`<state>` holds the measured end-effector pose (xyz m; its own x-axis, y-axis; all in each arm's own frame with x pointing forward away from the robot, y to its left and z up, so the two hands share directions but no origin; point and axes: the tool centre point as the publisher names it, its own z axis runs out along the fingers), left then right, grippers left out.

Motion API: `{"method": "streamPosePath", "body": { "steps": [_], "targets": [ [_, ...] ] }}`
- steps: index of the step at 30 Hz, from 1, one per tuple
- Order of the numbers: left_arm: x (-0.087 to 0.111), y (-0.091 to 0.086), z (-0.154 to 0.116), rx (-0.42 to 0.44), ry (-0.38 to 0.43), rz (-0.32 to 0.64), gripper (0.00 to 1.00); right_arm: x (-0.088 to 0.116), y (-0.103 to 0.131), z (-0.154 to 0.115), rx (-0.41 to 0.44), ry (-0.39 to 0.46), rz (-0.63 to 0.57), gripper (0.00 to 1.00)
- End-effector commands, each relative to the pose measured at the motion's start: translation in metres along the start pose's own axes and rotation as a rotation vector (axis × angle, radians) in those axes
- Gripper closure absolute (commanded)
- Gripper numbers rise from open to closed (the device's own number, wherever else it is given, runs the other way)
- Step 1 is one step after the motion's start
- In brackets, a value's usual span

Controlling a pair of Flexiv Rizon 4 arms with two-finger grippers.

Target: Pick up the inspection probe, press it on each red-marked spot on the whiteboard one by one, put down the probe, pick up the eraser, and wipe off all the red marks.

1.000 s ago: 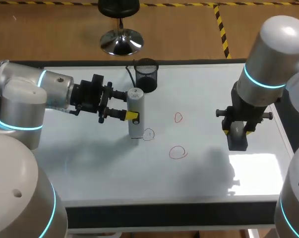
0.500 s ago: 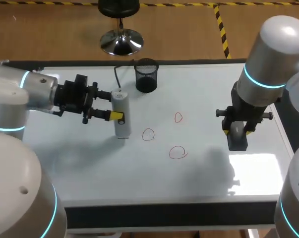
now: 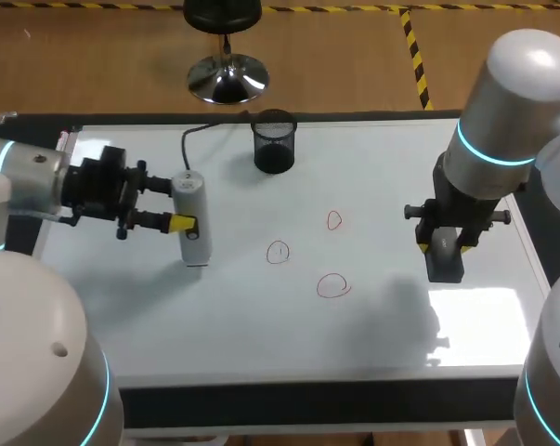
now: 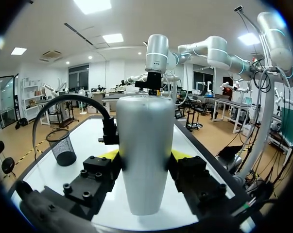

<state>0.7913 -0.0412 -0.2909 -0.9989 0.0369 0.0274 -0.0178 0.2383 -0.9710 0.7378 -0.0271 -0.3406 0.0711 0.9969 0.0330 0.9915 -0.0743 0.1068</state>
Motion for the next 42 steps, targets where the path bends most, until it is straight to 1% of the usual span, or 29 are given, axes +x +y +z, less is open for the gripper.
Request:
{"method": "streamPosePath", "body": {
  "steps": [1, 7, 12, 17, 20, 24, 42],
  "targets": [
    [0.010, 0.001, -0.020, -0.003, -0.015, 0.000, 1.00, -0.001, -0.001, -0.001, -0.002, 0.000, -0.001, 1.00],
    [0.015, 0.008, -0.039, -0.007, -0.045, 0.000, 1.00, -0.001, -0.001, -0.001, -0.002, 0.000, -0.001, 1.00],
    [0.021, 0.022, -0.054, -0.010, -0.073, -0.019, 1.00, -0.001, -0.001, -0.001, -0.002, 0.000, -0.001, 1.00],
    [0.027, 0.031, -0.063, -0.004, -0.091, -0.030, 1.00, -0.001, -0.001, -0.001, -0.002, 0.000, -0.001, 1.00],
    [0.027, 0.036, -0.063, 0.001, -0.091, -0.035, 1.00, -0.001, -0.001, -0.001, -0.002, 0.000, -0.001, 1.00],
    [0.026, 0.039, -0.059, 0.015, -0.070, -0.036, 1.00, -0.001, -0.001, -0.001, -0.002, 0.000, -0.001, 1.00],
    [0.026, 0.039, -0.059, 0.015, -0.070, -0.036, 1.00, -0.001, -0.001, -0.001, -0.002, 0.000, -0.001, 1.00]
  ]
}}
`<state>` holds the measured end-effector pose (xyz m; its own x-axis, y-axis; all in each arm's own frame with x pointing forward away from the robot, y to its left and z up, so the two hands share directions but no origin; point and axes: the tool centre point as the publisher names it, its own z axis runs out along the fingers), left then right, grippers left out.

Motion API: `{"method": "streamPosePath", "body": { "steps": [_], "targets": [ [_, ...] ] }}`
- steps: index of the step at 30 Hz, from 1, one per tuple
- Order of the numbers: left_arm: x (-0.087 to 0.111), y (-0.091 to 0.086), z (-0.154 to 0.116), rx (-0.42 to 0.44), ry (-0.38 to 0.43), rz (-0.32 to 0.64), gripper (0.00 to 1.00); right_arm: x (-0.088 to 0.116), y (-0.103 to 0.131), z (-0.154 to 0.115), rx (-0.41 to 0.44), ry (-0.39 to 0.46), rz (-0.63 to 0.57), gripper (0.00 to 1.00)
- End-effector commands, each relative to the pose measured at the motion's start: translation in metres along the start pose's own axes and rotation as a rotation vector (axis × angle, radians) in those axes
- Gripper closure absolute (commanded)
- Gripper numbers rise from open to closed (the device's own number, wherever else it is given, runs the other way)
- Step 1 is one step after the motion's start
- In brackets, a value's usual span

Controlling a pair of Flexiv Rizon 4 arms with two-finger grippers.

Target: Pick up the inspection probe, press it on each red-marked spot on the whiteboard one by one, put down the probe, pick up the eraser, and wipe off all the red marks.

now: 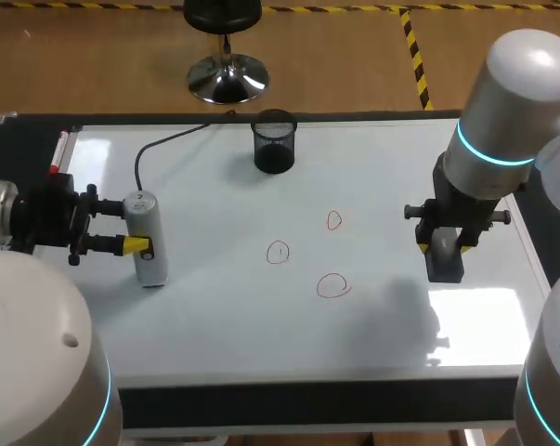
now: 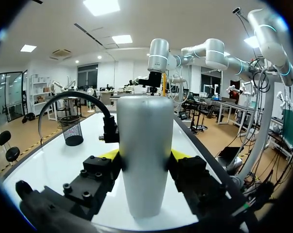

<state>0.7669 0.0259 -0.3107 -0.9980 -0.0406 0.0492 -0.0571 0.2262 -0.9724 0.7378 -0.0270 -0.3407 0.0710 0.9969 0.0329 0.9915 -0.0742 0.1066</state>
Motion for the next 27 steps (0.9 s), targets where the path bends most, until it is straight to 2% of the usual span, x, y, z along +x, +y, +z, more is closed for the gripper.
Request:
{"method": "streamPosePath", "body": {
  "steps": [1, 5, 13, 19, 27],
  "targets": [
    [0.000, 0.004, 0.000, 0.003, 0.000, 0.003, 1.00, -0.001, -0.001, -0.002, -0.002, 0.000, -0.001, 1.00],
    [0.000, 0.004, 0.000, 0.003, 0.000, 0.003, 1.00, 0.006, 0.001, -0.015, -0.042, -0.001, 0.014, 1.00],
    [0.000, 0.004, 0.000, 0.003, 0.000, 0.003, 1.00, 0.030, -0.018, -0.042, -0.125, 0.003, 0.019, 1.00],
    [0.000, 0.004, 0.000, 0.003, 0.000, 0.003, 1.00, 0.051, -0.037, -0.047, -0.154, 0.014, 0.037, 1.00],
    [0.000, 0.004, 0.000, 0.003, 0.000, 0.003, 1.00, 0.093, -0.049, -0.044, -0.172, 0.030, -0.014, 1.00]
  ]
}}
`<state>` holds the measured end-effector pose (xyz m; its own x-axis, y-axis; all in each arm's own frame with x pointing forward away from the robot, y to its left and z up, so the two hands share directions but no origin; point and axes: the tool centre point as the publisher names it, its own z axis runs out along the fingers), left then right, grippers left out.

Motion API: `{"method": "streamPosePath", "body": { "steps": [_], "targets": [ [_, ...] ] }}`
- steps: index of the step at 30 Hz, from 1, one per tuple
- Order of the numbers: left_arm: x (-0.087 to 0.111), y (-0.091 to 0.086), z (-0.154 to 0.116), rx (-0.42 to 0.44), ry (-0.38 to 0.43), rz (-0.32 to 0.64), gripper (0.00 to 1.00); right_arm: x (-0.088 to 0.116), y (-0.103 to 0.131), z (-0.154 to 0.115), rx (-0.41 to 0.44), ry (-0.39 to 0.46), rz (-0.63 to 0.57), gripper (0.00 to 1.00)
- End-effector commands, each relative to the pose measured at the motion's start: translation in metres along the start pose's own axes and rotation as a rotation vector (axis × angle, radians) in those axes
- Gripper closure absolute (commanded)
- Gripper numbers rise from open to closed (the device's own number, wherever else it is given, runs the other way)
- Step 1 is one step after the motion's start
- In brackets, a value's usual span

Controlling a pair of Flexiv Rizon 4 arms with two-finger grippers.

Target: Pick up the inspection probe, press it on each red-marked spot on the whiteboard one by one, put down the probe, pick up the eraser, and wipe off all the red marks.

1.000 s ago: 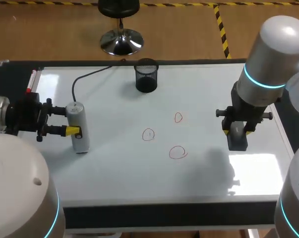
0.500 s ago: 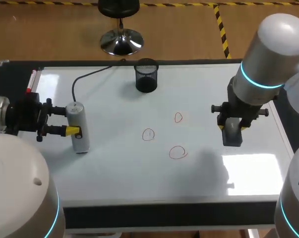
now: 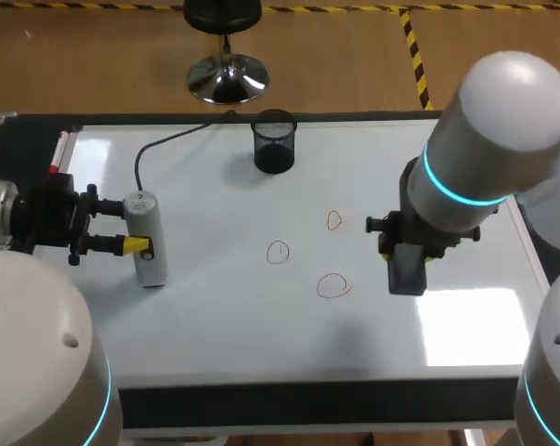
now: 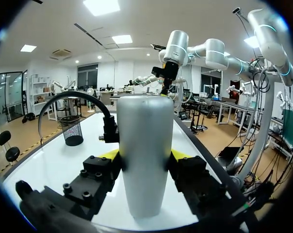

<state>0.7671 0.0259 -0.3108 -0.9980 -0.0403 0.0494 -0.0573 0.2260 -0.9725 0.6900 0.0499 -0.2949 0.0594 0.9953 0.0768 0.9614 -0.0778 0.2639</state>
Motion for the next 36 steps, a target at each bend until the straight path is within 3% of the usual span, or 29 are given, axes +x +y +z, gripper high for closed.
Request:
{"method": "streamPosePath", "body": {
  "steps": [1, 6, 22, 29, 36],
  "targets": [
    [0.000, 0.004, 0.000, 0.003, 0.000, 0.003, 1.00, 0.026, -0.002, 0.007, -0.008, -0.016, -0.019, 1.00],
    [-0.001, 0.002, 0.000, 0.002, -0.001, 0.006, 1.00, 0.050, -0.007, 0.014, 0.002, -0.012, -0.053, 1.00],
    [0.003, -0.036, -0.017, -0.002, -0.006, 0.071, 1.00, 0.111, -0.040, 0.011, 0.006, 0.007, -0.095, 1.00],
    [0.003, -0.036, -0.017, -0.002, -0.006, 0.071, 1.00, 0.143, -0.054, 0.009, 0.003, 0.019, -0.149, 1.00],
    [0.003, -0.036, -0.017, -0.002, -0.006, 0.071, 1.00, 0.191, -0.057, 0.016, 0.027, 0.025, -0.240, 1.00]
  ]
}}
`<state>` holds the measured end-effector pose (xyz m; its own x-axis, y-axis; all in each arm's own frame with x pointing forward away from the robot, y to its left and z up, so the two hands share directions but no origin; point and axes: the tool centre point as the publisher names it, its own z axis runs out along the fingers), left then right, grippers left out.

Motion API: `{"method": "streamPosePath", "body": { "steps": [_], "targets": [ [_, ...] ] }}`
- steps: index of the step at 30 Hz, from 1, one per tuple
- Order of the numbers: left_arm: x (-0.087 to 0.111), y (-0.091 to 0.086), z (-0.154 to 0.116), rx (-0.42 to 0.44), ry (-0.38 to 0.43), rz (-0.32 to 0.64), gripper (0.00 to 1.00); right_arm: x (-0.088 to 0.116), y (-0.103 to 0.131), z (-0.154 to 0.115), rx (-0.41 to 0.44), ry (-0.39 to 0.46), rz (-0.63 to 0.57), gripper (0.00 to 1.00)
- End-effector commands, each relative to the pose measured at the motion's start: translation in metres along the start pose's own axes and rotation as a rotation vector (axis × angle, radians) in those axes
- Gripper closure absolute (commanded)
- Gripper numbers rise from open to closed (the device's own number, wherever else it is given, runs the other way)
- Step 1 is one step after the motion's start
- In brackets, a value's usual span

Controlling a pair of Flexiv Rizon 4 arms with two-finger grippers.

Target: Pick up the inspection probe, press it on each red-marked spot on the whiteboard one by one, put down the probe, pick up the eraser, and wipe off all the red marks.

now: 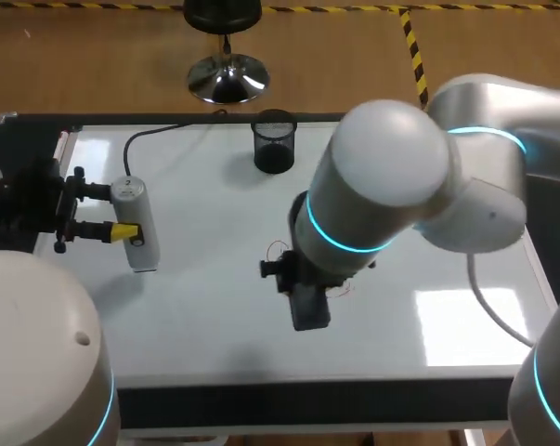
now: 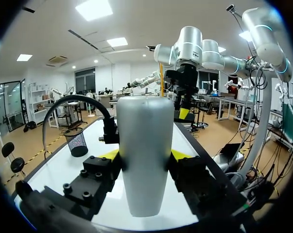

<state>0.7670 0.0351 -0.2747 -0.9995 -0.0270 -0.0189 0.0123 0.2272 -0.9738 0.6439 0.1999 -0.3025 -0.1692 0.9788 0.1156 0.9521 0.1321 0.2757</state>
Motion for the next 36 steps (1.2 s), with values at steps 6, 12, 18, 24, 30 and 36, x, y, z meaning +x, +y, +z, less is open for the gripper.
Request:
{"method": "streamPosePath", "body": {
  "steps": [6, 12, 18, 24, 30, 36],
  "targets": [
    [0.002, -0.003, 0.000, -0.003, -0.004, 0.001, 1.00, 0.081, 0.025, 0.031, 0.049, -0.086, -0.122, 1.00],
    [0.002, -0.003, 0.000, -0.003, -0.004, 0.001, 1.00, 0.102, 0.037, 0.046, 0.057, -0.097, -0.141, 1.00],
    [0.002, -0.003, 0.000, -0.003, -0.004, 0.001, 1.00, 0.110, 0.051, 0.062, 0.092, -0.094, -0.087, 1.00],
    [0.002, -0.003, 0.000, -0.003, -0.004, 0.001, 1.00, 0.113, 0.057, 0.076, 0.092, -0.111, -0.044, 1.00],
    [0.002, -0.003, 0.000, -0.003, -0.004, 0.001, 1.00, 0.110, 0.068, 0.084, 0.098, -0.109, 0.012, 1.00],
    [0.002, -0.003, 0.000, -0.003, -0.004, 0.001, 1.00, 0.110, 0.068, 0.084, 0.098, -0.109, 0.012, 1.00]
  ]
}}
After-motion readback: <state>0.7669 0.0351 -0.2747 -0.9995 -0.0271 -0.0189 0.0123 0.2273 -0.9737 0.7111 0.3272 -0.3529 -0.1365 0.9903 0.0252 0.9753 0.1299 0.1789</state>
